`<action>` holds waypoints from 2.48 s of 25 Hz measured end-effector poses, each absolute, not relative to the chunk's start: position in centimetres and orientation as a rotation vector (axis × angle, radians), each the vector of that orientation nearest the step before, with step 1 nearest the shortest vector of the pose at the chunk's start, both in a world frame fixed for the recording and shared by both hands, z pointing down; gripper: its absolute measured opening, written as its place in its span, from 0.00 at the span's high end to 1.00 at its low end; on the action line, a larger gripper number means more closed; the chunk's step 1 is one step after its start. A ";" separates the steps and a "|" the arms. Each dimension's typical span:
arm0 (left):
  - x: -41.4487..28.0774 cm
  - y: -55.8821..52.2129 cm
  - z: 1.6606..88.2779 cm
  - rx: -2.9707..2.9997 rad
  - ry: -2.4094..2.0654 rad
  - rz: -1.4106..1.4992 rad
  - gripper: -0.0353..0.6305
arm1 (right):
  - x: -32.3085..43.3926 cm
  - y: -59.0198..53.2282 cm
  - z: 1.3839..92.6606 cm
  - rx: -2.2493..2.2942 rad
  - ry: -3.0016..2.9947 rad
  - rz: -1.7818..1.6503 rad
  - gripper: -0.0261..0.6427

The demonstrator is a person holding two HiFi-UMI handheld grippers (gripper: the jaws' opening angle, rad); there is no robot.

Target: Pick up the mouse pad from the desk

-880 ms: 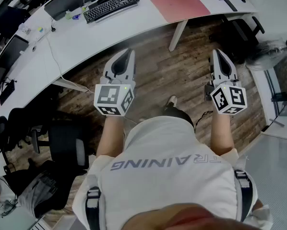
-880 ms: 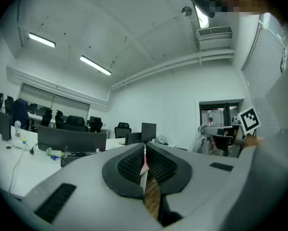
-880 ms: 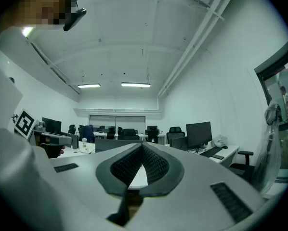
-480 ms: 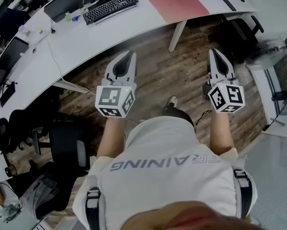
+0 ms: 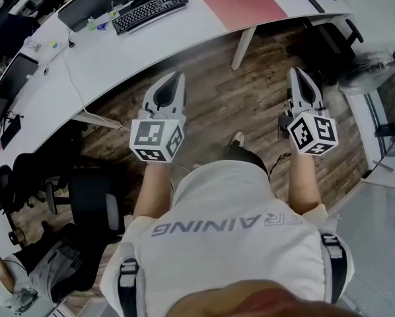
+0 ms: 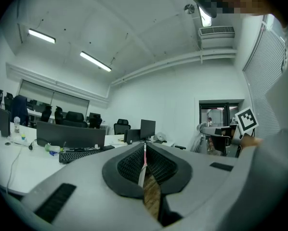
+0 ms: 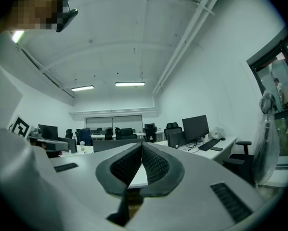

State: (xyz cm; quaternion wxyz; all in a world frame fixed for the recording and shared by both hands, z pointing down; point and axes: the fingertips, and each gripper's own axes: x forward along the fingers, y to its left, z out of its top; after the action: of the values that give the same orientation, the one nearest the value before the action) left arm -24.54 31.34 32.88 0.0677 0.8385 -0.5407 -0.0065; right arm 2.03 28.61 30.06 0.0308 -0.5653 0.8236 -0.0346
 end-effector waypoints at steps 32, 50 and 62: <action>-6.4 8.1 34.3 2.494 -1.600 0.109 0.89 | 21.6 7.0 33.0 -1.746 2.519 -0.262 0.92; 0.0 -1.9 36.0 2.502 -1.540 0.117 0.89 | 28.6 -0.4 35.2 -1.789 2.552 -0.280 0.92; -0.1 -14.5 37.1 2.425 -1.564 0.092 0.89 | 27.1 -14.4 34.8 -1.730 2.689 -0.279 0.92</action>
State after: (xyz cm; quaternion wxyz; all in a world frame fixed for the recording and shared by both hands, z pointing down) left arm -0.06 -14.47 37.08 0.1269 0.8331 -0.5374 0.0315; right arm 27.08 -14.43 34.85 -0.0340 -0.5387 0.8373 -0.0869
